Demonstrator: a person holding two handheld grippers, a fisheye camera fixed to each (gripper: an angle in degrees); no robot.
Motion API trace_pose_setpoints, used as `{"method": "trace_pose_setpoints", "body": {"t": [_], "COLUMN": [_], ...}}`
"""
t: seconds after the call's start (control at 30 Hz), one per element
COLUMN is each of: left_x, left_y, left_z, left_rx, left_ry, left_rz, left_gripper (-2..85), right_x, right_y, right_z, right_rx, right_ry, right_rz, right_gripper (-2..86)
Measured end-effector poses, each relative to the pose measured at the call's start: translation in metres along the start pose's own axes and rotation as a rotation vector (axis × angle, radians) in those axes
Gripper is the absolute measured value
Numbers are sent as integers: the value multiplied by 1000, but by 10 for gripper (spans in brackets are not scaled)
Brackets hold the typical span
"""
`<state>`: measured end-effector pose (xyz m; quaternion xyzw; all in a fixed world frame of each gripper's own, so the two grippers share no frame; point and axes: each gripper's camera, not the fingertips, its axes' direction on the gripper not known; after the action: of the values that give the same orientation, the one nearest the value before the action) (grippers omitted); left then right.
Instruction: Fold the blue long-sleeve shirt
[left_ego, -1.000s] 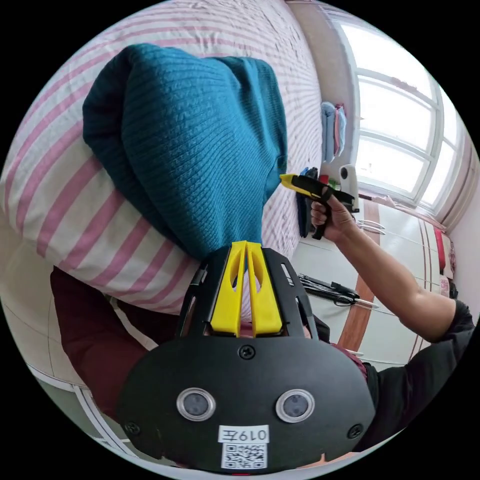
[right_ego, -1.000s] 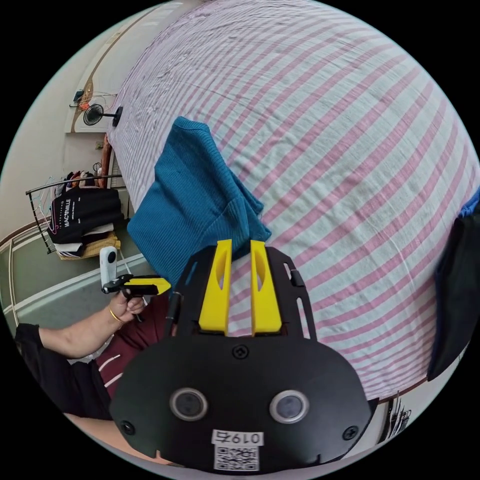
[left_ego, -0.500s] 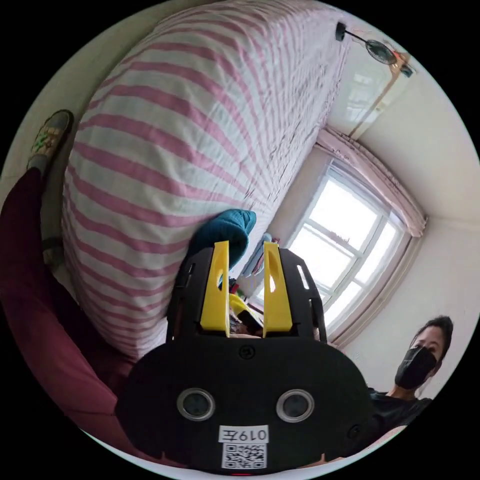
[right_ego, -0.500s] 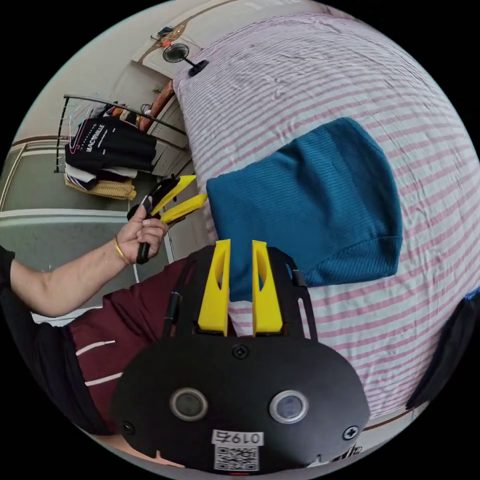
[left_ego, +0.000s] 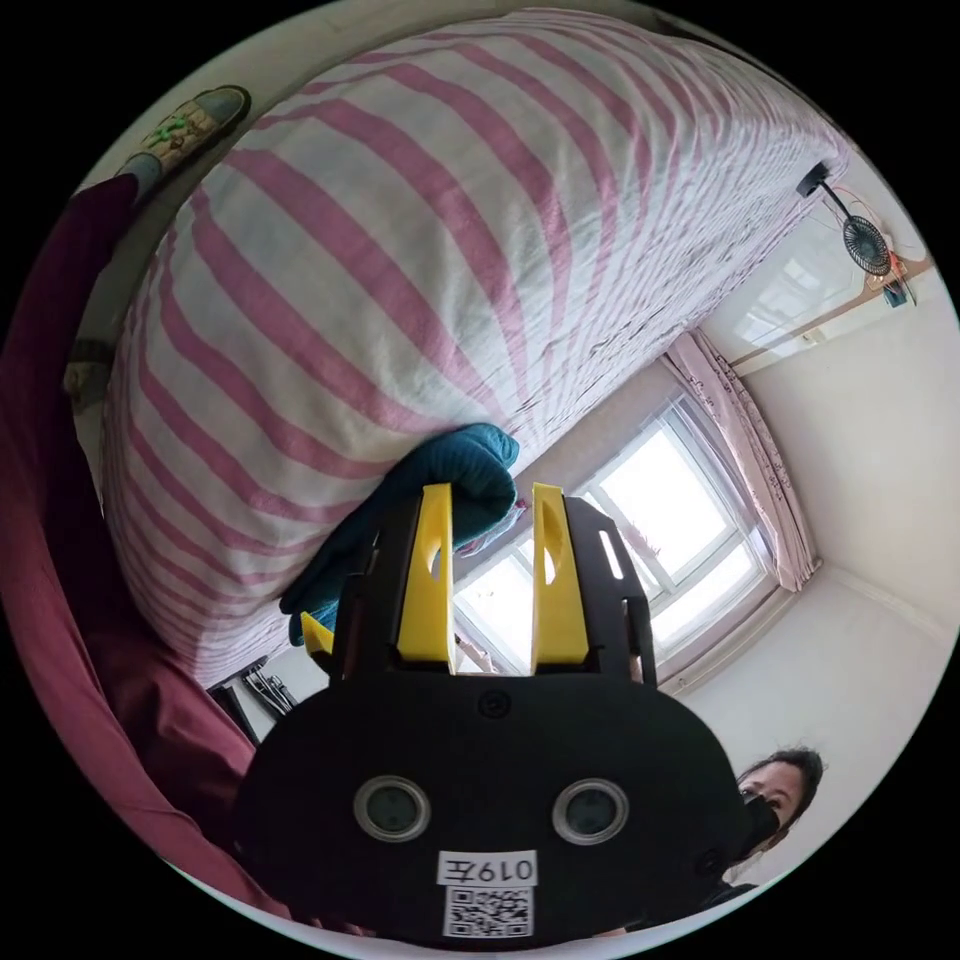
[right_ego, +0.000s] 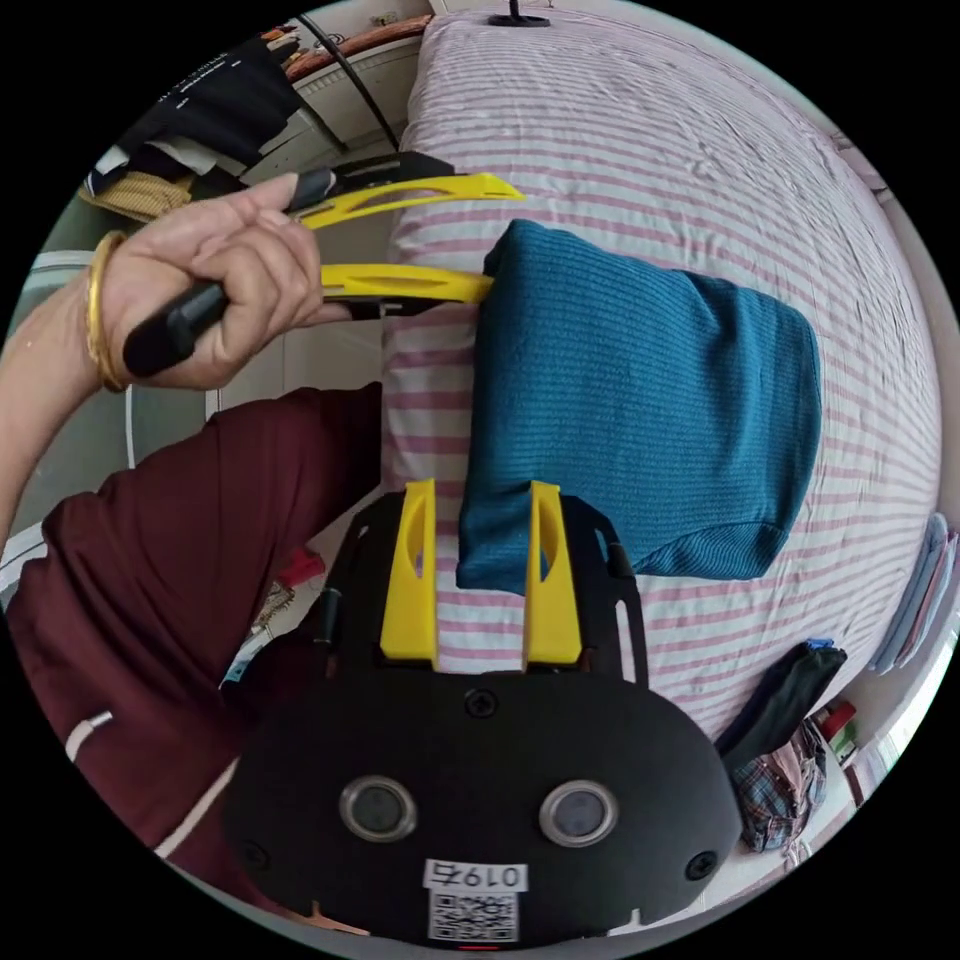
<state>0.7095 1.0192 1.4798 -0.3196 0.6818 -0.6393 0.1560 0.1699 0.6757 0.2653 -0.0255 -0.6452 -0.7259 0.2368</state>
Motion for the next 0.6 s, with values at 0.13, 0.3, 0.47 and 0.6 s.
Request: {"method": "trace_pose_setpoints", "body": {"t": [0.13,0.3,0.47,0.6], "left_x": [8,31,58,68], "left_y": [-9,-13,-8,-20], "left_z": [7,8,8,2], "left_rx": [-2,54,105,127], "left_ry": [-12,-154,-250,-355], "left_rz": [-52,-70,9,129], "left_gripper": [89,45,29,27], "right_x": [-6,-2,15,30], "right_y": [-9,-22,-25,-27], "right_z": [9,14,18,21], "right_rx": [-52,-68,-73,-85], "right_ry": [61,31,-71,-172], "right_rz": [55,103,192,222], "right_gripper": [98,73,57,53]}}
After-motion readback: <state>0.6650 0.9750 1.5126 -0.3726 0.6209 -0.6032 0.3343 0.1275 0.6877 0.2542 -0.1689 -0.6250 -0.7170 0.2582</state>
